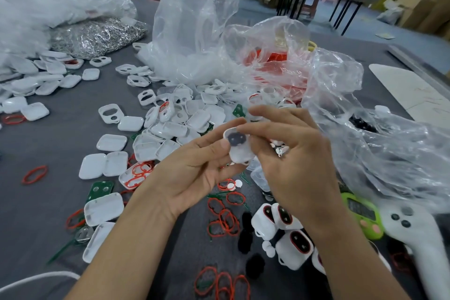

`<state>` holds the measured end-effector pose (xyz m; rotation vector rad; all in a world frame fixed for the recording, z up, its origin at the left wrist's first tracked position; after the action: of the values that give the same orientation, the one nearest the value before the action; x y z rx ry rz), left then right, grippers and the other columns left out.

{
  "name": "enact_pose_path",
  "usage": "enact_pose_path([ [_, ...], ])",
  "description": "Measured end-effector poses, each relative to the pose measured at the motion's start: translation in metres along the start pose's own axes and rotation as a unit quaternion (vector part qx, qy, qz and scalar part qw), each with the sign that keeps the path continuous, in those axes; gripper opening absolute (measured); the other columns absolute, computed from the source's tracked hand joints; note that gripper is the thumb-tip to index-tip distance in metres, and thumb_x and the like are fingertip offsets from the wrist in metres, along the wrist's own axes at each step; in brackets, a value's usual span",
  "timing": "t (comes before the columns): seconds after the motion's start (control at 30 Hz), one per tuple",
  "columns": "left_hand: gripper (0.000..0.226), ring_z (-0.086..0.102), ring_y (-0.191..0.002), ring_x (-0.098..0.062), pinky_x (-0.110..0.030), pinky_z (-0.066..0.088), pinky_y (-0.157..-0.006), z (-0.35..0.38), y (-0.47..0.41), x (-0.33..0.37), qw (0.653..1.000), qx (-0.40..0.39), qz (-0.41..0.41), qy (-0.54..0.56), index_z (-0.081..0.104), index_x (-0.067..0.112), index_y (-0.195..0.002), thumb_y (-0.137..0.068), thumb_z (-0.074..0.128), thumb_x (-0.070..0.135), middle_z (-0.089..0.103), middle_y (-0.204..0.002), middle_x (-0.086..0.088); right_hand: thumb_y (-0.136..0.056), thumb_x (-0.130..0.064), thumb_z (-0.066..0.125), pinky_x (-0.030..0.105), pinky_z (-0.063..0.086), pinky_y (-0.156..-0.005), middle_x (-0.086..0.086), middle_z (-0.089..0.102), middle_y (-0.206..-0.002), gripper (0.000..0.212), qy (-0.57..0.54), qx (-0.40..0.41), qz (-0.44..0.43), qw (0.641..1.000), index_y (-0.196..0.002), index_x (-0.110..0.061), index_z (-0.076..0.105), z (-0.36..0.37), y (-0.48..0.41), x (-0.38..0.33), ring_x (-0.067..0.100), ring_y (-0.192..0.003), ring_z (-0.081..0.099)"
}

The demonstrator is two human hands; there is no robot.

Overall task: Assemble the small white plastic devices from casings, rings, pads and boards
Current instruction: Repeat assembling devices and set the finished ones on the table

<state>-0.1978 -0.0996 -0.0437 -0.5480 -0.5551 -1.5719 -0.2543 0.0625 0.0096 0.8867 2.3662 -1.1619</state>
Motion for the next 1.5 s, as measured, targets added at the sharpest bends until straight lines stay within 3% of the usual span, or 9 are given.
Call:
enact_pose_path([
  [0.23,0.045,0.072,-0.107,-0.019,-0.042,0.054,-0.104,-0.001,-0.001,-0.004,0.999,0.021,0.003,-0.038,0.075,0.017,-0.124,-0.080,0.078,0.008,0.072,-0.126,-0.008,-0.095,-0.010,0.070,0.024,0.043,-0.109,-0.023,0.062,-0.138,0.034,-0.118,-0.079,0.070,0.987,-0.112,-0.037,0.080,0.007,0.013,0.009,0.002,-0.139,0.042],
  [0.5,0.042,0.072,-0.106,-0.020,-0.037,0.060,-0.093,0.001,-0.001,-0.004,0.999,0.020,0.006,-0.029,0.076,0.016,-0.123,-0.081,0.074,0.013,0.073,-0.122,-0.006,-0.090,-0.011,0.075,0.010,0.047,-0.094,-0.020,0.065,-0.133,0.036,-0.138,-0.050,0.089,0.985,-0.109,-0.041,0.079,-0.001,0.014,0.017,-0.001,-0.134,0.050],
  [0.63,0.042,0.068,-0.112,-0.021,-0.041,0.058,-0.095,0.001,-0.001,-0.002,0.999,0.025,-0.003,-0.025,0.075,0.015,-0.124,-0.082,0.072,0.015,0.072,-0.124,-0.008,-0.091,-0.013,0.073,0.021,0.057,-0.087,-0.017,0.072,-0.124,0.029,-0.212,0.012,0.145,0.966,-0.107,-0.036,0.081,-0.002,0.008,0.025,-0.004,-0.115,0.065],
  [0.77,0.038,0.070,-0.112,-0.026,-0.043,0.060,-0.091,-0.003,0.001,0.006,0.999,0.046,0.016,0.009,0.076,0.015,-0.122,-0.084,0.070,0.016,0.068,-0.128,-0.013,-0.090,-0.016,0.074,0.003,0.046,-0.069,-0.026,0.074,-0.091,0.025,-0.063,-0.017,0.205,0.977,-0.099,-0.038,0.081,0.011,-0.013,0.046,-0.005,-0.079,0.068],
  [0.83,0.034,0.071,-0.110,-0.027,-0.043,0.060,-0.091,-0.008,0.002,0.012,0.997,0.064,0.034,0.039,0.075,0.013,-0.122,-0.091,0.063,0.013,0.069,-0.125,-0.013,-0.090,-0.014,0.071,0.001,0.043,-0.074,-0.026,0.071,-0.090,0.027,0.013,-0.081,0.212,0.974,-0.102,-0.035,0.081,0.025,-0.029,0.055,-0.002,-0.084,0.066],
  [0.97,0.032,0.072,-0.110,-0.023,-0.038,0.060,-0.092,-0.016,0.006,0.024,0.990,0.099,0.061,0.074,0.079,0.016,-0.116,-0.090,0.060,0.017,0.073,-0.121,-0.009,-0.095,-0.013,0.065,0.031,0.053,-0.101,-0.002,0.079,-0.110,0.025,0.087,-0.142,0.202,0.965,-0.111,-0.024,0.081,0.056,-0.063,0.058,0.018,-0.104,0.071],
  [1.2,0.032,0.071,-0.109,-0.022,-0.037,0.060,-0.091,-0.017,0.006,0.026,0.990,0.097,0.064,0.085,0.078,0.014,-0.117,-0.091,0.059,0.016,0.074,-0.119,-0.009,-0.088,-0.011,0.065,0.035,0.055,-0.079,0.007,0.077,-0.104,0.023,0.257,-0.195,0.172,0.931,-0.101,-0.024,0.079,0.085,-0.100,0.061,0.032,-0.096,0.069],
  [1.33,0.034,0.072,-0.106,-0.024,-0.037,0.061,-0.090,-0.016,0.006,0.024,0.991,0.088,0.061,0.083,0.076,0.012,-0.121,-0.091,0.059,0.013,0.074,-0.118,-0.010,-0.087,-0.025,0.077,0.025,0.049,-0.079,-0.003,0.079,-0.102,0.015,0.127,-0.127,0.266,0.947,-0.099,-0.031,0.083,0.071,-0.101,0.066,0.019,-0.093,0.069],
  [1.5,0.037,0.073,-0.105,-0.026,-0.038,0.062,-0.085,-0.016,0.004,0.019,0.992,0.085,0.053,0.076,0.073,0.008,-0.125,-0.090,0.063,0.010,0.073,-0.118,-0.013,-0.069,-0.028,0.094,0.028,0.054,-0.069,-0.017,0.072,-0.062,0.024,-0.061,-0.029,0.362,0.930,-0.057,-0.037,0.076,0.039,-0.073,0.060,0.008,-0.071,0.069],
])
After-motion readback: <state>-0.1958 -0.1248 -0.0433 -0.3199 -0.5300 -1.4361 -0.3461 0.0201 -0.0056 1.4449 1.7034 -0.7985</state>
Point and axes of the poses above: each hand's wrist, its own y-axis away from the middle knuckle, its own z-axis out of the palm, x = y × z, the point moved 1 cm from there along -y, towards the middle knuckle
